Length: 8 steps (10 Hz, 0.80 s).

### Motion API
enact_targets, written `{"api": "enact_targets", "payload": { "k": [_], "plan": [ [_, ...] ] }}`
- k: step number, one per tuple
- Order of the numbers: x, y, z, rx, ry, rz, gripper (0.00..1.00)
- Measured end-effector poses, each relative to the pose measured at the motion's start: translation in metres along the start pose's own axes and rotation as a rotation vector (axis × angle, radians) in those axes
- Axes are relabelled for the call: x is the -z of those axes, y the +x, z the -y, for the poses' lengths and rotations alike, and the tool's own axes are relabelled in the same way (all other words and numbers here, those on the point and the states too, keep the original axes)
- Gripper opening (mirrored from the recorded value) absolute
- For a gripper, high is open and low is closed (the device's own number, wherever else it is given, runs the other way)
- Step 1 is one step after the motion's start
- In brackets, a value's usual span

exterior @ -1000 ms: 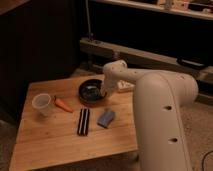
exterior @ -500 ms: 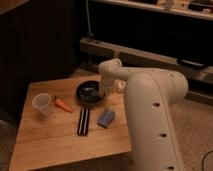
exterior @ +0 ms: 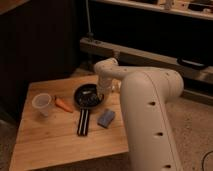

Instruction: Drag the ceramic bowl in a circle

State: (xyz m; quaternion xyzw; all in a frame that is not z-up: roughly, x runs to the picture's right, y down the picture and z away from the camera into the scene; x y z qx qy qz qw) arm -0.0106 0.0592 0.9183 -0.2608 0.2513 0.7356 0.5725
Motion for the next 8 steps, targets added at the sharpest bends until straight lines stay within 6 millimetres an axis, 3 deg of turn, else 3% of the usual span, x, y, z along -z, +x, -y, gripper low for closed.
{"api": "enact_targets", "payload": {
  "k": [7,8],
  "plan": [
    [0.006,0.008,0.09,-0.142,0.024,-0.025,0.0],
    [0.006,0.009,0.094,-0.145,0.028,-0.026,0.0]
  ]
}}
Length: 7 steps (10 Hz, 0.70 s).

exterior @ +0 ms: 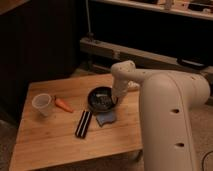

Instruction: Drag the ceramic bowl in a circle

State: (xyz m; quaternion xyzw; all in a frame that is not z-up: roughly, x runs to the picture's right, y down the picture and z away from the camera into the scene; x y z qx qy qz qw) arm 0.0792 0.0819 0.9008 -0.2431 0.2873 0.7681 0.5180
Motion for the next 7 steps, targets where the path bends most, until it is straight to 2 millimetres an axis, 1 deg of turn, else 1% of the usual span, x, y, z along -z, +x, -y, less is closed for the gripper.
{"api": "enact_targets", "payload": {
  "k": [2,4,5,6,7],
  "plan": [
    [0.011,0.009,0.037,-0.022,0.016,0.019,0.0],
    [0.028,0.03,0.05,0.002,0.019,0.031,0.0],
    [0.032,0.052,0.051,0.04,0.04,0.022,0.0],
    [0.031,0.069,0.059,0.064,0.058,0.003,0.0],
    [0.026,0.079,0.067,0.09,0.078,-0.011,0.0]
  ]
}}
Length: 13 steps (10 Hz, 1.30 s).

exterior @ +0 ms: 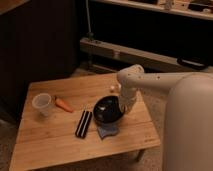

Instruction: Drag the ceramic bowl in a circle

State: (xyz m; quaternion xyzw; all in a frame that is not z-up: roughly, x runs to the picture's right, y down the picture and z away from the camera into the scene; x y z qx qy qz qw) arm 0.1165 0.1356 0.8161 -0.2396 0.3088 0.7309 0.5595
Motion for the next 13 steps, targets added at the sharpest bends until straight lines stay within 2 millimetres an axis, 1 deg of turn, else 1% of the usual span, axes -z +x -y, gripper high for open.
{"api": "enact_targets", "payload": {
  "k": [1,2,3,4,6,7,8,9,10,11,13],
  "plan": [
    [-0.012,0.017,0.0,0.051,0.022,-0.029,0.0],
    [-0.027,0.035,-0.004,0.124,0.041,-0.062,0.0],
    [-0.036,0.047,-0.005,0.206,0.054,-0.081,0.0],
    [-0.039,0.051,-0.008,0.279,0.061,-0.083,0.0],
    [-0.03,0.058,-0.027,0.356,0.047,-0.063,0.0],
    [-0.018,0.06,-0.046,0.396,0.028,-0.035,0.0],
    [0.002,0.063,-0.065,0.438,0.008,-0.001,0.0],
    [0.013,0.063,-0.077,0.461,-0.004,0.018,0.0],
    [0.023,0.062,-0.094,0.491,-0.016,0.036,0.0],
    [0.03,0.06,-0.118,0.524,-0.033,0.05,0.0],
    [0.028,0.051,-0.151,0.57,-0.049,0.061,0.0]
  ]
}}
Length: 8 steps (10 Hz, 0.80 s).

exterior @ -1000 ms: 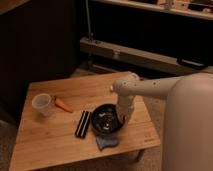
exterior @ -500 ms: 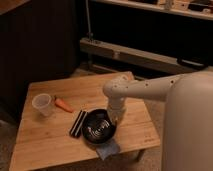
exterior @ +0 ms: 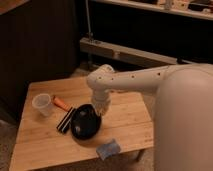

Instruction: Drag the ceramic bowl in a circle

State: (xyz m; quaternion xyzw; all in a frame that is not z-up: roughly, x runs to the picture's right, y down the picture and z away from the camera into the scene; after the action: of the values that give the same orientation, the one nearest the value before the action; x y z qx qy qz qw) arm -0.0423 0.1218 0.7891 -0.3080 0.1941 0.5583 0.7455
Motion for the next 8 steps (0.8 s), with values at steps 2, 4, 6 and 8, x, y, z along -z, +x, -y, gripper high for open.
{"api": "enact_targets", "payload": {
  "k": [2,4,6,8],
  "plan": [
    [-0.01,-0.026,-0.018,0.025,-0.013,0.008,0.0],
    [-0.012,-0.052,-0.012,0.007,-0.007,0.02,0.0],
    [-0.01,-0.081,-0.008,-0.02,-0.005,0.043,0.0],
    [-0.009,-0.104,0.019,-0.107,0.009,0.05,0.0]
  ]
}}
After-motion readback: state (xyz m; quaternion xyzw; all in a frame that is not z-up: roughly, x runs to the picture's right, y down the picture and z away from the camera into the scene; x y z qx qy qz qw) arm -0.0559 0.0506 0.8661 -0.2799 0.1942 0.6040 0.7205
